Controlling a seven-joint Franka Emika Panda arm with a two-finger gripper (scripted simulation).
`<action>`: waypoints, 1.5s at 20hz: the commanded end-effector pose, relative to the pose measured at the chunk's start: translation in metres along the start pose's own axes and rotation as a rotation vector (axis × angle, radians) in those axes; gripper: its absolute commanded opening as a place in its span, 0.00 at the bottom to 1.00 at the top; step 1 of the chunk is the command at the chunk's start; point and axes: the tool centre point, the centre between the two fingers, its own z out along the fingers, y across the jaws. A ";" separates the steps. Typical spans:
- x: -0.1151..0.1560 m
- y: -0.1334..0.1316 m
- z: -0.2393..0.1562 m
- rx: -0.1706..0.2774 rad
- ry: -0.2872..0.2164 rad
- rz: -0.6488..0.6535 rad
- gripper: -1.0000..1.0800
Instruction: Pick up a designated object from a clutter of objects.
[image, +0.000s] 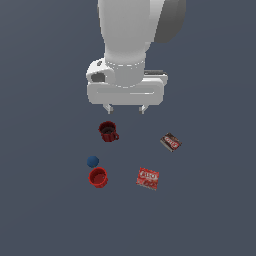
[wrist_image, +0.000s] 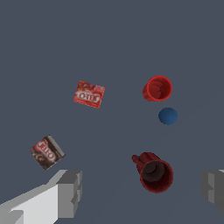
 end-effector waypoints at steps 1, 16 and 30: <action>0.000 0.000 0.000 0.000 0.000 0.000 0.62; -0.009 -0.009 0.028 -0.019 -0.059 -0.035 0.62; -0.091 0.041 0.174 -0.182 -0.420 -0.238 0.62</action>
